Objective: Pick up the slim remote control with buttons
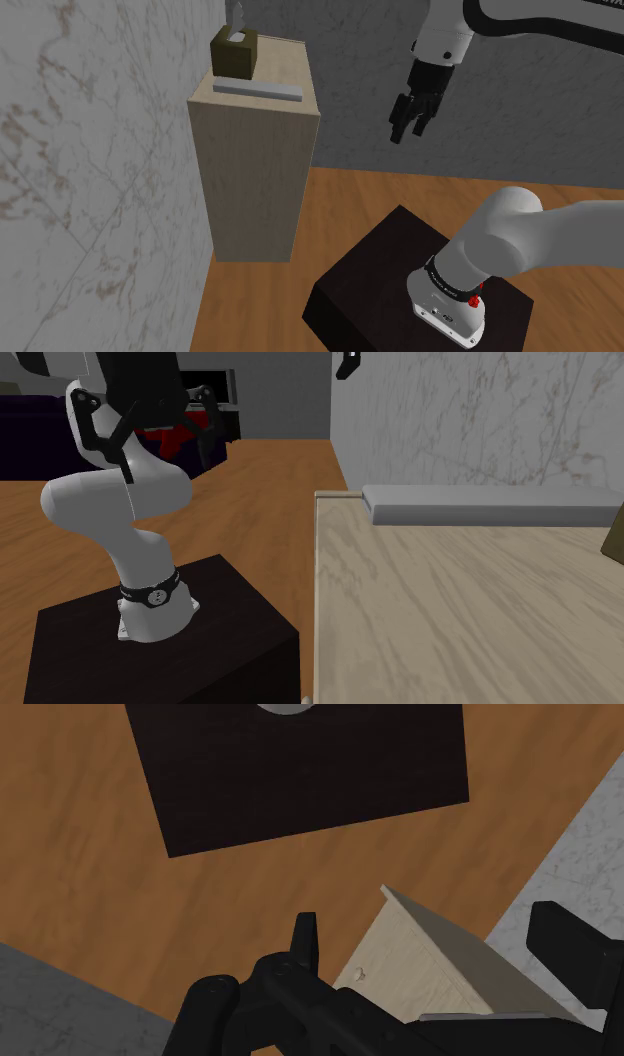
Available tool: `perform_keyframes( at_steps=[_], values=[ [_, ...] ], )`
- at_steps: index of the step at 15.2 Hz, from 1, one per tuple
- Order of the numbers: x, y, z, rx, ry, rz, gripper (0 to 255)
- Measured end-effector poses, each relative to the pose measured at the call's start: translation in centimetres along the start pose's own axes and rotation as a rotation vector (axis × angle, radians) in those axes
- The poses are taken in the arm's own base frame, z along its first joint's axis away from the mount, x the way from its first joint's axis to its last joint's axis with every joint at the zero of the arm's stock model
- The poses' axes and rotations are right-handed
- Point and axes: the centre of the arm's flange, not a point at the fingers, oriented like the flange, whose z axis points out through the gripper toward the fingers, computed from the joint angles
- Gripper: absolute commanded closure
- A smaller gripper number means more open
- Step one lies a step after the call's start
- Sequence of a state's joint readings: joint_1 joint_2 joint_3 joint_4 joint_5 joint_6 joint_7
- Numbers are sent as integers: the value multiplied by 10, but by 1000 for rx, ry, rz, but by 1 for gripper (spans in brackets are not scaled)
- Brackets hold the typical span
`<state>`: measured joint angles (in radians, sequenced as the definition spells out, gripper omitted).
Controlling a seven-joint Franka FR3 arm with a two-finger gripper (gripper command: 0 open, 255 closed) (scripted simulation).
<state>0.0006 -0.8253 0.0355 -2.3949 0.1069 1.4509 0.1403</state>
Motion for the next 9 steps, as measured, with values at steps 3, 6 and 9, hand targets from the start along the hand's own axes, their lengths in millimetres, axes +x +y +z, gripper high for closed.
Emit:
perform_keyframes(
  at_steps=[3, 6, 9],
  values=[
    [15, -4, -4, -4, 4, -33, 0],
    [47, -15, -8, -13, 11, -108, 0],
    [82, -32, -19, -22, 21, -189, 0]
  ],
)
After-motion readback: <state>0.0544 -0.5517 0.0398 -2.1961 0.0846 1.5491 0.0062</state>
